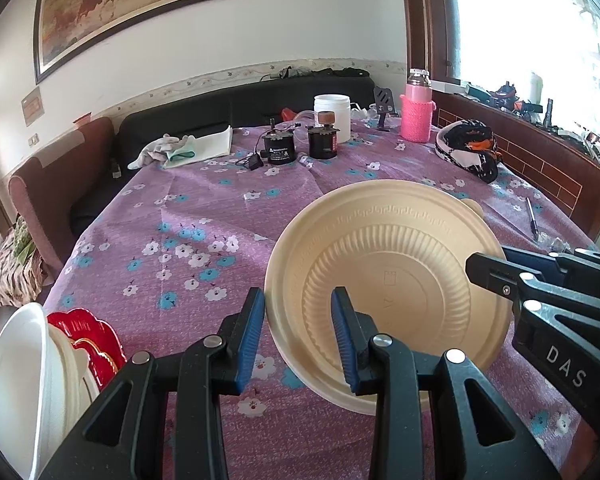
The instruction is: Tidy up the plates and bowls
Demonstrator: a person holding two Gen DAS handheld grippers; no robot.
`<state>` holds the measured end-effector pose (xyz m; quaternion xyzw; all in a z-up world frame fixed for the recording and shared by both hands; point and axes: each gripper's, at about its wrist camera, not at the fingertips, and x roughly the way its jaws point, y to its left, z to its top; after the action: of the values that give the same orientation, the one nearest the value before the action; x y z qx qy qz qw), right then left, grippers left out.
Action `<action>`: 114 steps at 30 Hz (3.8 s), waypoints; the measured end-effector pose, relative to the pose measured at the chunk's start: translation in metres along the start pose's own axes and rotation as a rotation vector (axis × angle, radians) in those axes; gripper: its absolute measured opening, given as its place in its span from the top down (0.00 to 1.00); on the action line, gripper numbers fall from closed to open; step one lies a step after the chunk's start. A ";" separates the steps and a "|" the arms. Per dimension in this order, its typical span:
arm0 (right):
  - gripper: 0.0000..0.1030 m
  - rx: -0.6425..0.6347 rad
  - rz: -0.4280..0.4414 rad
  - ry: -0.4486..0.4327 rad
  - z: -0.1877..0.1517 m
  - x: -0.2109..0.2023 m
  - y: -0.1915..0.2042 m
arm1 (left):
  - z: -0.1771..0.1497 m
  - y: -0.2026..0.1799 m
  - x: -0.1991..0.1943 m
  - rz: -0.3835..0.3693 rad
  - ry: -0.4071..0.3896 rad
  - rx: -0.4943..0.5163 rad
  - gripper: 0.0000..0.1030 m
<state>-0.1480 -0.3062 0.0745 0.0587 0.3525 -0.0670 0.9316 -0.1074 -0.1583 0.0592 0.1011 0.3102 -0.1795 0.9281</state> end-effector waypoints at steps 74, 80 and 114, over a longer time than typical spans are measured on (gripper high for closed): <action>0.80 -0.205 0.526 0.062 0.042 -0.043 0.172 | -0.037 0.180 -0.121 0.285 -0.092 -0.290 0.66; 0.80 -0.229 0.565 0.145 0.026 -0.023 0.195 | -0.054 0.195 -0.113 0.313 -0.040 -0.312 0.66; 0.79 -0.231 0.606 0.202 0.007 -0.007 0.201 | -0.062 0.207 -0.100 0.339 -0.018 -0.334 0.64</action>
<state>-0.1154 -0.1087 0.0967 0.0611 0.4149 0.2597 0.8699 -0.1331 0.0763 0.0874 -0.0046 0.3061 0.0319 0.9515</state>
